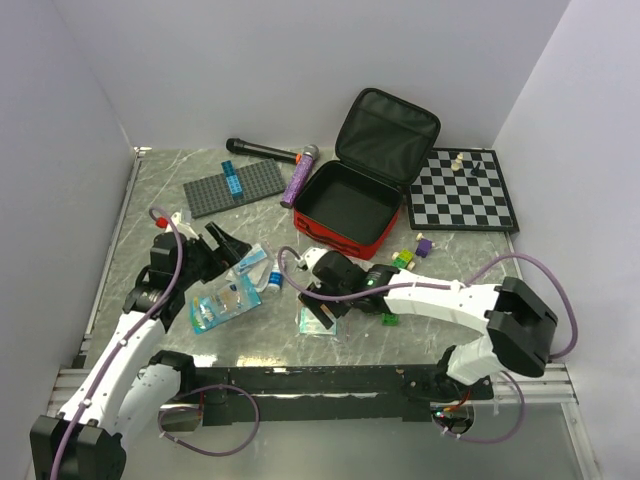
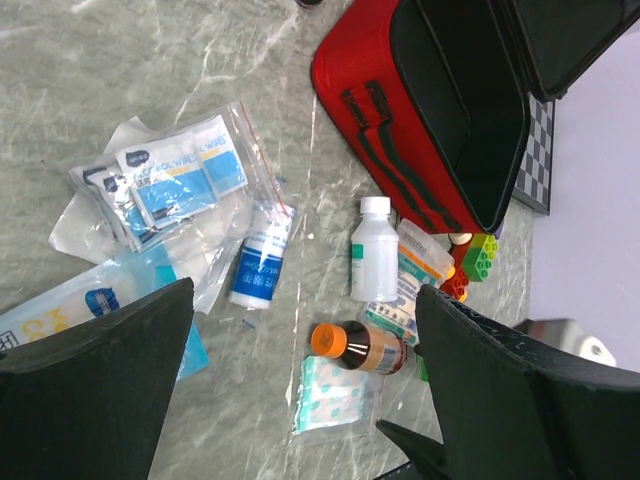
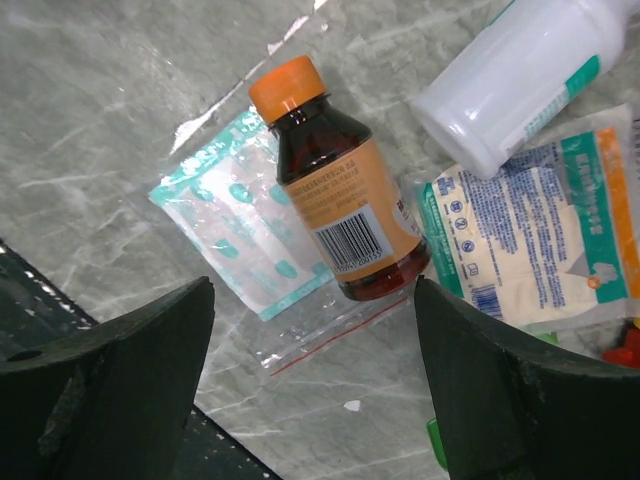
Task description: Organize the medicine kit
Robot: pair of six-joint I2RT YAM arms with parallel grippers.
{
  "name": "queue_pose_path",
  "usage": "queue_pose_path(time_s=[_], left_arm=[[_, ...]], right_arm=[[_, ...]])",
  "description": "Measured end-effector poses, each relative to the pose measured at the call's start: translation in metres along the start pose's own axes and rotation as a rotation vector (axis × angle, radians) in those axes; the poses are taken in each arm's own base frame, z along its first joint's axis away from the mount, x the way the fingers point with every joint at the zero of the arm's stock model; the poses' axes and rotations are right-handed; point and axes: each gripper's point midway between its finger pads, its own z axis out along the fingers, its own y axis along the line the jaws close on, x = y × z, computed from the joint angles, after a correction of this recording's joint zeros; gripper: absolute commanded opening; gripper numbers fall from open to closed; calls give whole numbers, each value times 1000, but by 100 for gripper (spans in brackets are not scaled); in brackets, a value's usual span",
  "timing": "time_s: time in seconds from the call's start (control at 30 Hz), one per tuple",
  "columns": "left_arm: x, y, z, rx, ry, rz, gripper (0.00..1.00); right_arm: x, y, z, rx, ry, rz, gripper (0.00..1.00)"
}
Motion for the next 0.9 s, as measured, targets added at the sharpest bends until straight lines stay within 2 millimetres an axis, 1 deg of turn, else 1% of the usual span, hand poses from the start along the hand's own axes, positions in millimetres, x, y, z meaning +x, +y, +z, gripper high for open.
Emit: queue_pose_path(time_s=[0.13, 0.43, 0.57, 0.67, 0.83, 0.9], left_arm=[[4, 3, -2, -6, 5, -1, 96], [6, 7, -3, -23, 11, -1, 96], [6, 8, -3, -24, 12, -1, 96], [6, 8, -3, -24, 12, -1, 96], [6, 8, -3, -23, 12, -1, 96], [6, 8, -3, -24, 13, -1, 96]], right_arm=[[6, -1, 12, 10, 39, -8, 84], [0, -8, 29, 62, 48, -16, 81], [1, -9, 37, 70, 68, -27, 74], [3, -9, 44, 74, 84, -31, 66], [3, -9, 45, 74, 85, -28, 60], [3, -9, 45, 75, 85, -26, 60]])
